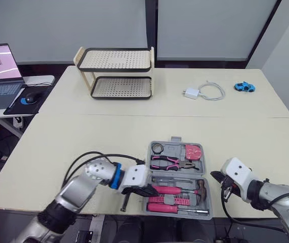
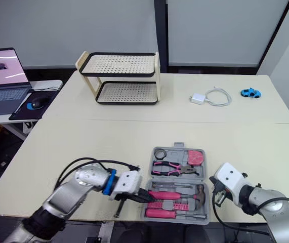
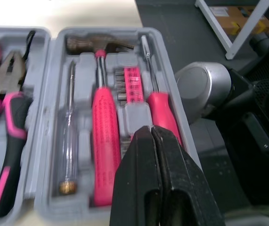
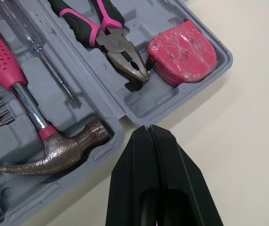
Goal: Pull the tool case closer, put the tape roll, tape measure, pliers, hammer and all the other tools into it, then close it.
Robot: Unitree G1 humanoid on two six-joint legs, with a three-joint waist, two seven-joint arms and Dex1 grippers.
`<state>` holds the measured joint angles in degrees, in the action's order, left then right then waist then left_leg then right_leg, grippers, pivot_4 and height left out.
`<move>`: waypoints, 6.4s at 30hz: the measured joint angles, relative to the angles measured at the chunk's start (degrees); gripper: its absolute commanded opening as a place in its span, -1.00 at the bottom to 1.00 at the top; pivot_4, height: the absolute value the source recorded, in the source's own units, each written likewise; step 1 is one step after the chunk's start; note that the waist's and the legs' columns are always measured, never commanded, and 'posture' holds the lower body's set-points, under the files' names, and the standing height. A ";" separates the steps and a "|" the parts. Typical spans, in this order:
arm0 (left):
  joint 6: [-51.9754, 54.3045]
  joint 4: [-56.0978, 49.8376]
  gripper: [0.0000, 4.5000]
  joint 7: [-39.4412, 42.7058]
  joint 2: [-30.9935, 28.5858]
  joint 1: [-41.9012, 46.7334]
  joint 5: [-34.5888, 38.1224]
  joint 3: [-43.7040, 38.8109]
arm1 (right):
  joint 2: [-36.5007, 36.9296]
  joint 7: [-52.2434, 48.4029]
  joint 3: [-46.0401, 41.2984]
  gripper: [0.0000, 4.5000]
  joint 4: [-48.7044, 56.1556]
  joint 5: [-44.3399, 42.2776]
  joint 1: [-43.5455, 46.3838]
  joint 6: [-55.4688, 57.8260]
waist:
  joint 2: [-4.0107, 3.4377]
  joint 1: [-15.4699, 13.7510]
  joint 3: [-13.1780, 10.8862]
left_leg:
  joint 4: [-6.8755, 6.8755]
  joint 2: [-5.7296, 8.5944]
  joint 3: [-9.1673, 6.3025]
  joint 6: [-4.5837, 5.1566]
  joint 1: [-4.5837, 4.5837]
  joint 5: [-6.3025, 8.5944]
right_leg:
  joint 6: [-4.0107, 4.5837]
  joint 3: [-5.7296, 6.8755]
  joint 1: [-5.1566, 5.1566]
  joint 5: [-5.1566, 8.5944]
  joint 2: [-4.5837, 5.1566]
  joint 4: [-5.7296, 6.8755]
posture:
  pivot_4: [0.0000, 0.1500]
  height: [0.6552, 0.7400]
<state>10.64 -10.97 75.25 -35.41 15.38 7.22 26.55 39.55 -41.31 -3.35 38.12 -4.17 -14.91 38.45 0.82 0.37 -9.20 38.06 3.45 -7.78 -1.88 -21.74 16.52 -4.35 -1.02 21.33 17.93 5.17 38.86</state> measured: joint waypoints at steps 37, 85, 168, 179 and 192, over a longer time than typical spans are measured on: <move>-12.05 12.10 -1.00 -5.86 6.43 2.52 -11.89 8.00 | -5.65 3.05 -12.48 0.06 -0.15 -22.78 11.48 29.19 | -0.08 0.01 0.05 | 0.00 -0.02 -0.04 0.01 0.09 0.00 | 0.00 0.01 -0.10 0.00 -0.03 0.01 | 1.00 1.00; -14.81 17.36 -1.00 -7.18 9.22 3.51 -11.94 9.08 | -17.28 16.98 -6.46 0.99 -34.93 -24.11 34.23 30.94 | -0.37 -0.01 0.37 | -0.01 0.06 0.00 0.03 0.31 -0.01 | -0.01 -0.05 -0.25 -0.01 0.05 0.02 | 1.00 1.00; 4.49 4.60 -1.00 0.78 -12.21 -4.41 0.20 -4.44 | -1.14 -9.31 4.66 0.99 -14.40 -21.28 20.03 -4.01 | -0.21 1.56 -0.15 | -1.06 -0.16 0.00 0.03 0.54 -0.01 | 0.10 -0.02 -0.01 0.07 -0.05 -0.34 | 1.00 1.00; 3.67 10.10 -1.00 0.15 -15.97 -6.17 0.30 -9.00 | 21.49 -23.49 -13.03 0.99 1.39 -13.34 -10.18 -13.55 | -0.01 0.52 -0.42 | -0.92 -0.11 0.01 0.02 0.25 -0.02 | 0.09 0.09 -0.01 0.07 -0.01 -0.43 | 1.00 1.00; 5.11 7.29 -1.00 -6.10 -13.03 -8.06 -0.30 -9.49 | 22.43 -19.90 -12.53 0.43 1.48 -3.87 -8.83 -12.81 | 0.22 0.97 -0.52 | -0.91 -0.13 0.07 -0.01 0.31 -0.03 | 0.09 0.05 -0.02 0.07 0.03 -0.35 | 1.00 1.00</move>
<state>15.75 -3.68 69.15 -48.43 7.32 6.92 17.05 61.98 -61.21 -15.88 39.60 -8.04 -23.74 25.64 1.05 1.34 -9.72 37.15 3.32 -7.70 -1.89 -21.43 16.49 -4.26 -0.98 21.31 18.00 5.21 38.51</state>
